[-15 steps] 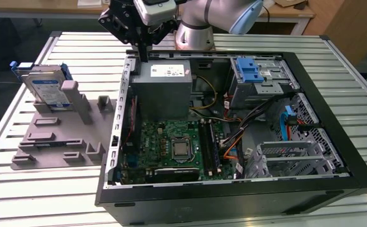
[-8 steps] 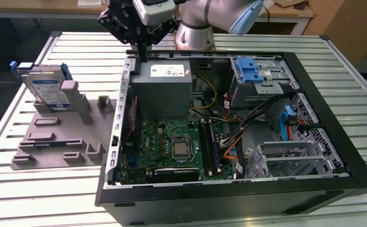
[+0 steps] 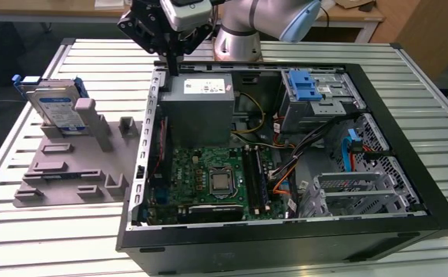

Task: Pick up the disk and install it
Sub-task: 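Reach for the disk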

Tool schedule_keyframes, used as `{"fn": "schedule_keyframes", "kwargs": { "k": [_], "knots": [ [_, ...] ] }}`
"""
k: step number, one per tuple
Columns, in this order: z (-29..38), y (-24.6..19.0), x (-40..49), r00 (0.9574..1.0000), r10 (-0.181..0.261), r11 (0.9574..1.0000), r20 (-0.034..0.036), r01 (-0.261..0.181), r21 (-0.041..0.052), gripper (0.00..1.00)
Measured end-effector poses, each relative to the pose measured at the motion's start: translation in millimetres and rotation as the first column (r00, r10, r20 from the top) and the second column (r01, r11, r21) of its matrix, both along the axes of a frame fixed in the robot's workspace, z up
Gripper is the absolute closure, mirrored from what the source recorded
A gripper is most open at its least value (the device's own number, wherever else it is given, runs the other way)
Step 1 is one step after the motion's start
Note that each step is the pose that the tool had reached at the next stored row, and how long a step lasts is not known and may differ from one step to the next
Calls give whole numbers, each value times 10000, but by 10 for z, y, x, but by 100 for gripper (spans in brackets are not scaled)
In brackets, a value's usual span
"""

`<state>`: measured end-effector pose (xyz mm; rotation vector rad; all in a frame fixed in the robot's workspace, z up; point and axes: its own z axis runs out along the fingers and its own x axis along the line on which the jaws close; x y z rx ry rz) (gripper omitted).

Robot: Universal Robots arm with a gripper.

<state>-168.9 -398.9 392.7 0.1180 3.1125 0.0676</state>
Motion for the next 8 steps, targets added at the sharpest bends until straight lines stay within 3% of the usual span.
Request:
{"fn": "schedule_keyframes", "kwargs": {
  "k": [6,8],
  "knots": [
    [0,0,-13,10000,0,10000,0,0,0,89],
    [0,0,-66,10000,1,10000,0,-1,0,89]
  ]
}}
